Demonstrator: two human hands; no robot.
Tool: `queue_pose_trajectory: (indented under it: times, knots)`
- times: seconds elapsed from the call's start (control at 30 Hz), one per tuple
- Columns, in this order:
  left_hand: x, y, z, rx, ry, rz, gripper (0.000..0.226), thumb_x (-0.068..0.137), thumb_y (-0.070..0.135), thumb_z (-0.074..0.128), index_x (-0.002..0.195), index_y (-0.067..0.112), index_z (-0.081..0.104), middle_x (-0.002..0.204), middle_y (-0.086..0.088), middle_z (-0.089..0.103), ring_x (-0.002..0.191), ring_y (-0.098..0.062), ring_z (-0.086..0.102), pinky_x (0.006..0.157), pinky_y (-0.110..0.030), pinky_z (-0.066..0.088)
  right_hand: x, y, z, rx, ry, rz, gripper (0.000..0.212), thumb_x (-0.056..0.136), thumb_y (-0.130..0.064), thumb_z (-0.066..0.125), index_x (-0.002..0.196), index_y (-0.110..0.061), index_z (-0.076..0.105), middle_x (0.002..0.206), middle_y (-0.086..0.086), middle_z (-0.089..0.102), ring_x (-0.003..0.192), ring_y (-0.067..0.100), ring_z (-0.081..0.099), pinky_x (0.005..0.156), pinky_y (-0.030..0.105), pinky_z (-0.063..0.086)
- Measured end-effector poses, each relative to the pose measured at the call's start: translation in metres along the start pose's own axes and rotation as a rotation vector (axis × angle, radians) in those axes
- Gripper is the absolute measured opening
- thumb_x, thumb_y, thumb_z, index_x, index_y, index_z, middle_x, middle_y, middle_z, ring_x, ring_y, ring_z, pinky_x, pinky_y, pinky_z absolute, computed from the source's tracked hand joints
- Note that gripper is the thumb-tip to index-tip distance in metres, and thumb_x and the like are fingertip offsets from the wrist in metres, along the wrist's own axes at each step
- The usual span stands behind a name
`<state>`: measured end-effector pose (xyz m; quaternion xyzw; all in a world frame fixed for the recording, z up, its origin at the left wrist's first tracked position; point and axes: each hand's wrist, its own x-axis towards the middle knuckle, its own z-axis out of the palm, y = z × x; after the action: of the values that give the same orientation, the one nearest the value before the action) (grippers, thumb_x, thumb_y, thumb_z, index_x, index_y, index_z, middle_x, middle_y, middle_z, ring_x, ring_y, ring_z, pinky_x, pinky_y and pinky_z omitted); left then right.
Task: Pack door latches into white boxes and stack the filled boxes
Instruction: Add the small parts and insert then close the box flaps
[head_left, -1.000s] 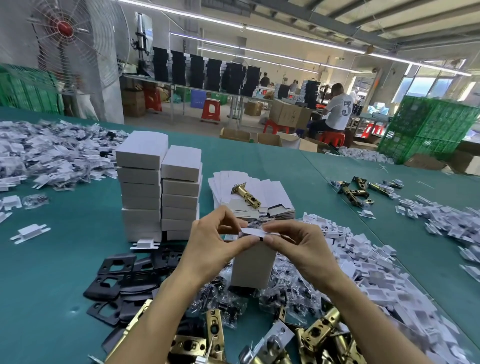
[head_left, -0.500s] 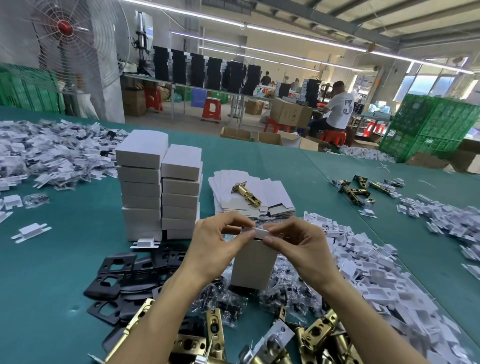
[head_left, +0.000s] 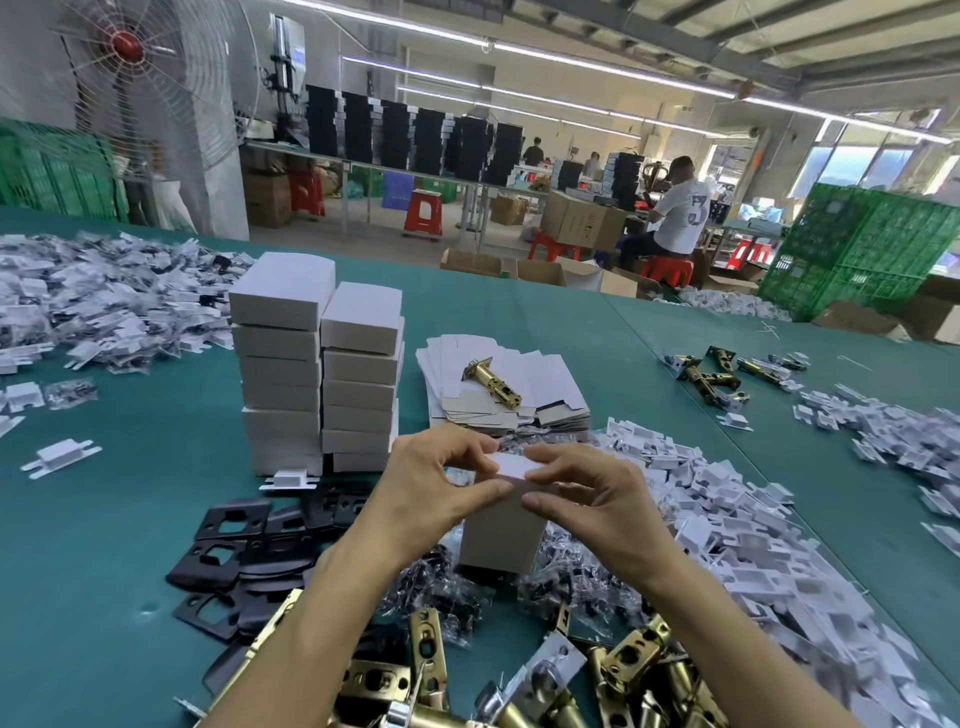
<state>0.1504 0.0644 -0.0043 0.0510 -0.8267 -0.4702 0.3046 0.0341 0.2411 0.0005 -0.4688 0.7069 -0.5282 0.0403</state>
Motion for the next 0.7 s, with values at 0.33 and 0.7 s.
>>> queue_pose_trajectory:
  times: [0.33,0.7]
  knots:
    - [0.004,0.002,0.001,-0.058,-0.077,-0.222,0.049,0.084,0.039,0.078,0.125,0.041,0.051,0.115,0.020,0.060,0.095,0.001,0.066,0.071,-0.020,0.057,0.011,-0.013,0.001,0.242,0.144,0.160,0.019,0.086,-0.002,0.070,0.098,-0.017,0.072,0.101,-0.005,0.074,0.092,0.018,0.072,0.068,0.031,0.060]
    - [0.004,0.040,0.012,-0.422,0.171,-0.310,0.030,0.100,0.038,0.053,0.112,0.034,0.026,0.092,-0.015,0.065,0.040,-0.021,0.059,0.038,-0.028,0.048,0.049,-0.048,0.023,0.712,0.407,0.496,0.007,0.096,-0.013,0.063,0.102,-0.014,0.067,0.104,0.022,0.064,0.075,0.024,0.068,0.063,0.033,0.058]
